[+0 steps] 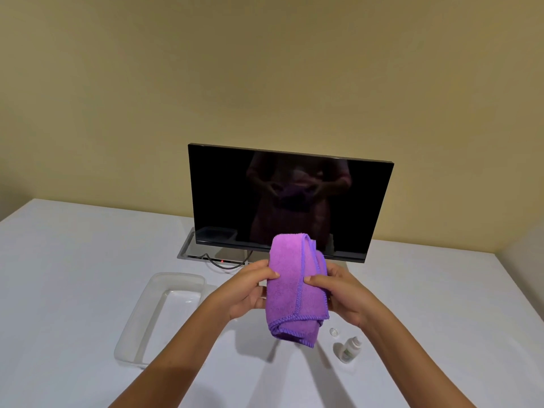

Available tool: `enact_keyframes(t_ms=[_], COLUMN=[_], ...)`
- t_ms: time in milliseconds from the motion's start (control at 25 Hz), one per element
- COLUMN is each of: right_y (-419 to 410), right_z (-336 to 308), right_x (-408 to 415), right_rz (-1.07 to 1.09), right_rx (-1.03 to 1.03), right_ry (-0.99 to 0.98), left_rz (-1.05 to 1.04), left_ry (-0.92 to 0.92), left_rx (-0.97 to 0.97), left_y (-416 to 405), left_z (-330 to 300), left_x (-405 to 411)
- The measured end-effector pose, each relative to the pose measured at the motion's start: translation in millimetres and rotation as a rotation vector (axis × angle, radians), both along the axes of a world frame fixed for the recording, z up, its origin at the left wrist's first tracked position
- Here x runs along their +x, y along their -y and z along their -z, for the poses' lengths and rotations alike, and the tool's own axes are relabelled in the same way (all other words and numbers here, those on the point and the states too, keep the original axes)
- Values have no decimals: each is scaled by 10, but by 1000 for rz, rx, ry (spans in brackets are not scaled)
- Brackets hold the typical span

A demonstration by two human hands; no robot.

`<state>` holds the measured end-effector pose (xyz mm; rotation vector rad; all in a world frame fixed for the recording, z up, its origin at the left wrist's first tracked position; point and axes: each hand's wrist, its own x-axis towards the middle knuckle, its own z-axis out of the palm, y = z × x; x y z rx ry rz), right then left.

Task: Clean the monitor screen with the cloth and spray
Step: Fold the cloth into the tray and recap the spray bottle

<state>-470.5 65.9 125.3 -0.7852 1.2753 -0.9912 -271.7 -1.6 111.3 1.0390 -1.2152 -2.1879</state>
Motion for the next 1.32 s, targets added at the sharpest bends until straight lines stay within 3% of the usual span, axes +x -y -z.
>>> enact_keyframes(t_ms=[200,400,560,840,1040,1320], right_y=[38,40,85,139,149,149], right_z=[-191,-318,-355,-366,-312,26], right_x=[-55,-61,-12,44,182,553], right_rz=[-8,-35,10,61,91,-246], right_rx=[-339,-483,-562,-512,-323,-304], right_ry=[-99,-162,-154,-97,170,-134], left_rz=[-81,-88,-61,280,106,-65], left_ry=[-71,-120,-188,81,128,110], left_rx=[-251,-487,-310,-432,-493,-480], left_y=[79,150,116,-8,-9,45], left_z=[-207,-360,-373,-276,-212,-85], left_x=[-25,8,29,193,332,693])
